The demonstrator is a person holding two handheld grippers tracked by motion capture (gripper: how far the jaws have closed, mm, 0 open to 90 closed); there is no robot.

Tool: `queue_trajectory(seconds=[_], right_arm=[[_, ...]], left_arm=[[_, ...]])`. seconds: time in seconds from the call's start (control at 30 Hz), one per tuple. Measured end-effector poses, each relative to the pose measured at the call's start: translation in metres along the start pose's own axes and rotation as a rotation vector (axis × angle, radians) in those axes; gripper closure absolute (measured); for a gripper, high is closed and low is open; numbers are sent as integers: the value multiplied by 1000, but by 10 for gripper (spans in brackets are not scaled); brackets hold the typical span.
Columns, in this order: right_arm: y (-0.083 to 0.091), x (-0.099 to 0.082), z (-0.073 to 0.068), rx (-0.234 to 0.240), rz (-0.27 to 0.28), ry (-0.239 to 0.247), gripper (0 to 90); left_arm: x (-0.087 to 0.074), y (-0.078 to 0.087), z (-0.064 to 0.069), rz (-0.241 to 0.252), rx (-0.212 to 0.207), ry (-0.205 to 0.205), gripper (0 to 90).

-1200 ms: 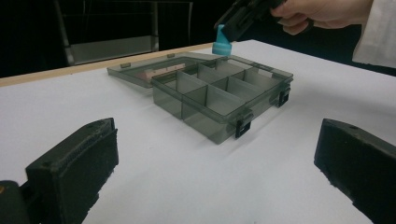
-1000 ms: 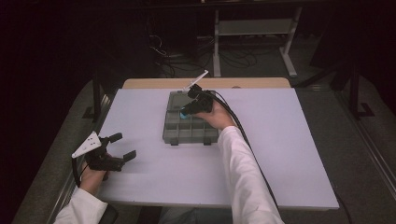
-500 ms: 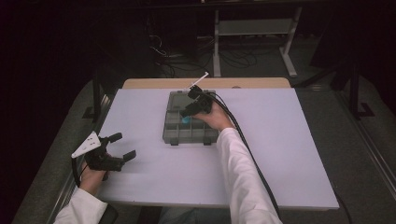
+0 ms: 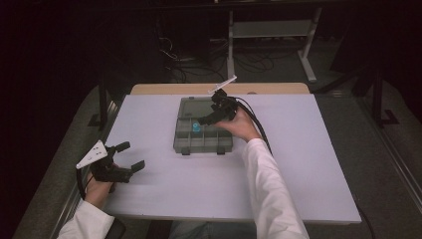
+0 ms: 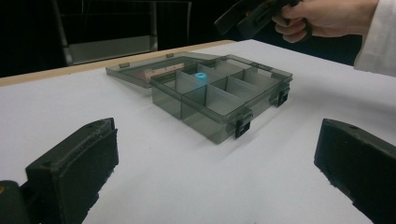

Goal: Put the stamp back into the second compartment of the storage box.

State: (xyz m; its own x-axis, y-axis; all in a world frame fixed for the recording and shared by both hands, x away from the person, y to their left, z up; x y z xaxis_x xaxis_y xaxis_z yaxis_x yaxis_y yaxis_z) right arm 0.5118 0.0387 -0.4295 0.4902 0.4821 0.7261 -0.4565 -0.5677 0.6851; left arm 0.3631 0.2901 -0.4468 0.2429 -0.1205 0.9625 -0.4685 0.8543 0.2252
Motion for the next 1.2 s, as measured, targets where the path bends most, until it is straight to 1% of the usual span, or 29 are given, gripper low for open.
queue_trajectory(seconds=[0.03,0.07,0.1,0.17,0.23,0.27,0.33,0.43,0.47,0.5,0.53,0.7,0.73,0.77,0.83,0.87,0.9,0.93,1.03,1.07,1.1,1.13,1.17,1.2], right_arm=[[3,-2,2,-11,3,-6,44],[4,-3,4,-18,7,-1,27],[6,-5,4,-18,7,-9,23],[9,-9,6,-28,0,-18,13],[12,-13,8,-32,-1,-10,4],[13,-14,8,-34,-5,-17,0],[17,-16,10,-43,3,-17,0],[21,-19,12,-47,17,-30,0],[22,-19,11,-48,14,-36,0],[23,-20,12,-51,19,-23,0],[25,-21,11,-53,18,-31,0],[32,-23,12,-55,32,-28,0],[33,-23,12,-59,34,-28,0],[34,-24,12,-66,33,-29,0],[36,-25,12,-73,35,-17,0],[37,-26,11,-71,37,-25,0],[39,-26,12,-74,46,-10,0],[40,-27,11,-70,44,-20,0],[43,-29,12,-72,49,-20,0],[45,-30,13,-71,59,-14,0],[46,-30,12,-69,59,-17,0],[47,-31,13,-73,63,-9,0],[49,-32,12,-72,65,-13,0],[50,-33,12,-71,67,-8,0]], left_arm=[[0,0,0,0,1,1,0],[0,-1,1,3,0,4,0],[1,-1,1,12,1,11,0],[0,-1,0,8,4,11,0],[0,-1,0,6,4,11,0],[0,-2,1,10,2,11,0],[0,-1,1,7,3,8,0],[0,-1,1,5,2,7,0],[0,-1,0,5,2,7,0],[0,-2,1,8,2,10,0],[0,-1,1,6,1,8,0],[0,-2,1,9,1,9,0],[-1,-1,0,-8,3,-4,0],[0,-2,1,7,2,7,0],[-1,-2,1,-1,2,3,0],[0,-2,1,3,1,8,0],[0,-2,1,4,1,10,0],[0,-2,1,4,2,8,0],[-1,-2,1,1,2,8,0],[-1,-2,1,1,3,9,0],[-1,-2,1,-7,3,4,0],[-2,-1,0,-10,3,1,0],[-2,-1,0,-16,3,-3,0],[-2,-1,1,-12,2,1,0]])
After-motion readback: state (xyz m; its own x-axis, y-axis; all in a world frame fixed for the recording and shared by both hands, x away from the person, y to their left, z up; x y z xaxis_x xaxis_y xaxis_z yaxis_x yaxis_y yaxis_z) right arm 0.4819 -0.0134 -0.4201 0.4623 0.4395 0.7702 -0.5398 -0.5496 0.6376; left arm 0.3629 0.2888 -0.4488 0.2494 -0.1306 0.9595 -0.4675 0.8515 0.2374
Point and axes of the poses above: each handheld gripper's, and its own axes: y roughly backward along the jaws, x roughly out of its top, z roughly to its right, the point moved 9 cm from there along -y, roughly forward along the jaws, and after that the axes turned 12 degrees about -x, right-handed, at the moved point
